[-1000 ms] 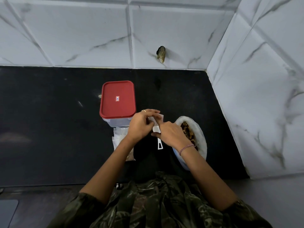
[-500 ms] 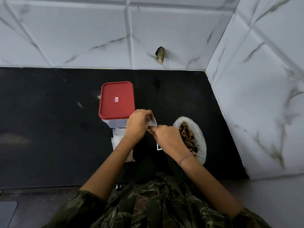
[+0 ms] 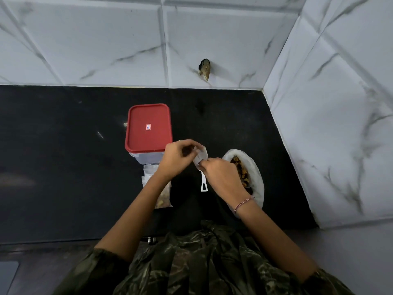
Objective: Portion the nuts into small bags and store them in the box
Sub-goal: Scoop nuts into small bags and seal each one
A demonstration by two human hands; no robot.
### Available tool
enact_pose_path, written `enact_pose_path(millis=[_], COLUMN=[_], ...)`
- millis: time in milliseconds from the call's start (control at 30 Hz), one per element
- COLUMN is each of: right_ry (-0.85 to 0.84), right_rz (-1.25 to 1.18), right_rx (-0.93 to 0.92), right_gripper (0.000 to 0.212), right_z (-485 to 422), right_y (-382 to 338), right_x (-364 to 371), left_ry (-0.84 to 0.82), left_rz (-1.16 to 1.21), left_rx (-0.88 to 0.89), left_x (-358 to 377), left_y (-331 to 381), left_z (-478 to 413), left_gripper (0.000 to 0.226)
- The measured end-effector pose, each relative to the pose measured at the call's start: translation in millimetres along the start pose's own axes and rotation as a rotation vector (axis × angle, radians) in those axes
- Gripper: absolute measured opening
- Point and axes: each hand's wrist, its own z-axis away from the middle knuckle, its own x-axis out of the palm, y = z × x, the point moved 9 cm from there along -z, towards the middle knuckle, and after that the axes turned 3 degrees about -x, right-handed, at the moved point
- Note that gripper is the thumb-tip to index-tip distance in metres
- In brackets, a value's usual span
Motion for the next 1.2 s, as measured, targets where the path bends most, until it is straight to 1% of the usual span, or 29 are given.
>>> enact_pose_path(millis=[67,133,167,233,300,333,400,533,600,700,767,900,1033,1200], right_ry=[0.053,0.128,0.167,0.216,0.186,0.150,0.094,0.001,-0.024,-0.022,-0.024,-0.022,-0.007,-0.001], right_rz=[-0.048,-0.087,-0.104,-0.132,-0.156,-0.173,-0.206,-0.197,-0.186,-0.190,-0.208,-0.243,-0.310,-0.337], right_rx=[0.036,0.081,0.102,0.111,0.071,0.054,0.023,-0.064,-0.067,-0.069,-0.088,-0.163,-0.134,-0.079], right_gripper=[0.027,0.023,0.020,0.017,0.022,0.026,0.031,0.038,0.044,0.036,0.031,0.029,0.027,0.022], right_z=[2.0,4.4,6.1,8.6,8.7,8.6,8.3,6.6,5.3,4.6,5.1,6.8,9.1,9.6], right_y=[3.9,8.1,9.3,6.7,-2.7,-7.8,-16.2,-29.6,-26.3,-20.8,-22.1,-32.7,-31.4,-25.2], right_x=[-1.5,-5.7,-9.9,-19.0,-21.5,-20.8,-20.6,-21.8,-22.9,-26.2,-28.7,-33.9,-31.3,-22.7], left_ry=[0.084,0.115,0.093,0.026,-0.001,0.004,0.025,0.110,0.138,0.156,0.136,0.084,0.052,0.033], left_rz=[0.254,0.386,0.373,0.236,0.131,0.109,0.110,0.224,0.274,0.282,0.295,0.350,0.351,0.295], left_rx=[-0.013,-0.049,-0.057,-0.046,-0.017,-0.005,0.001,-0.020,-0.023,-0.009,0.001,0.007,-0.016,-0.003], left_x=[-10.8,-11.1,-5.9,9.5,22.9,26.9,29.8,16.0,11.2,10.4,14.1,23.1,24.1,29.6], left_y=[-4.7,-16.2,-21.6,-29.6,-33.2,-33.1,-31.8,-24.6,-22.9,-23.5,-21.4,-18.4,-22.7,-27.1], left_z=[9.7,21.5,27.0,36.1,39.9,39.9,38.1,35.2,36.0,37.0,36.9,36.8,36.3,34.4], left_gripper=[0.030,0.044,0.053,0.075,0.091,0.095,0.090,0.059,0.051,0.044,0.048,0.054,0.061,0.061])
